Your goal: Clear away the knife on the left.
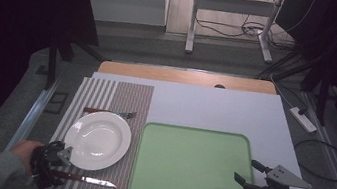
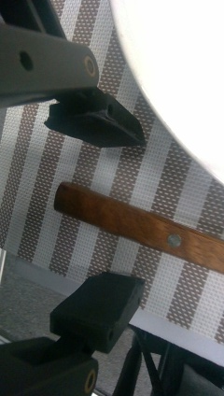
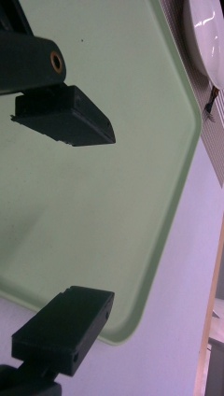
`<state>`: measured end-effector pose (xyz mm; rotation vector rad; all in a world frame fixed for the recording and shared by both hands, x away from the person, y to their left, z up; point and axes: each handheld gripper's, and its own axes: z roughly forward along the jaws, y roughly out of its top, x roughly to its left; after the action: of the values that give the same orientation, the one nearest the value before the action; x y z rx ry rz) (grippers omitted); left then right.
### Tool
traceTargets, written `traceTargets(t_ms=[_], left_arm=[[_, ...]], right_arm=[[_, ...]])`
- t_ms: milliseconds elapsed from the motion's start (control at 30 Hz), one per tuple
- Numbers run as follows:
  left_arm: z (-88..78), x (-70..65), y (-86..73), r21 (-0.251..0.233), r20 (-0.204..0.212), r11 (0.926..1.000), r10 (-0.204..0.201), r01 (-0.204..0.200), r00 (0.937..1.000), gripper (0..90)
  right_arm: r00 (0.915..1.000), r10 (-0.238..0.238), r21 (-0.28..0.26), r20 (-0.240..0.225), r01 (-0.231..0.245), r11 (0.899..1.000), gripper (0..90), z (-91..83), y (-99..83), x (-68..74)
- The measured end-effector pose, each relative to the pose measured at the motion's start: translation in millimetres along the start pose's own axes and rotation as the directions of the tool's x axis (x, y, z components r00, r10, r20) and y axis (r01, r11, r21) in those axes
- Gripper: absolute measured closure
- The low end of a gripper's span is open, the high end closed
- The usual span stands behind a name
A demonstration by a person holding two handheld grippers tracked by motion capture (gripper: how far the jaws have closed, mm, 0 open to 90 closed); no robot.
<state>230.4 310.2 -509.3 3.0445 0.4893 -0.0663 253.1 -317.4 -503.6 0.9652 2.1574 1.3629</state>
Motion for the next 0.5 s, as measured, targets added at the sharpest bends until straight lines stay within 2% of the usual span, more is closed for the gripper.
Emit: traceTargets(t_ms=[67, 233, 367, 500], left_arm=[[1.1, 0.3, 0.3, 0.005, 0.008, 1.0, 0.006, -0.006, 1.0, 28.7], [1.0, 0.3, 0.8, 0.014, -0.001, 0.9994, 0.032, -0.032, 0.9995, 32.5], [0.6, -0.8, 1.4, 0.015, -0.004, 0.9976, 0.067, -0.067, 0.9977, 35.3], [-0.3, 0.0, 4.1, 0.038, -0.003, 0.9941, 0.102, -0.102, 0.9948, 38.8]], right_arm=[[1.0, -0.001, 0.001, -0.001, 0.001, 1.0, 20.7, 0.1, 0.0, 0.1], [1.0, -0.001, 0.001, -0.001, 0.001, 1.0, 20.7, 0.1, -0.1, 0.0], [1.0, -0.002, 0.0, 0.0, 0.002, 1.0, 20.7, 0.2, -0.1, 0.2], [1.0, -0.002, 0.002, 0.0, 0.002, 1.0, 20.7, 0.4, -0.2, 0.2]])
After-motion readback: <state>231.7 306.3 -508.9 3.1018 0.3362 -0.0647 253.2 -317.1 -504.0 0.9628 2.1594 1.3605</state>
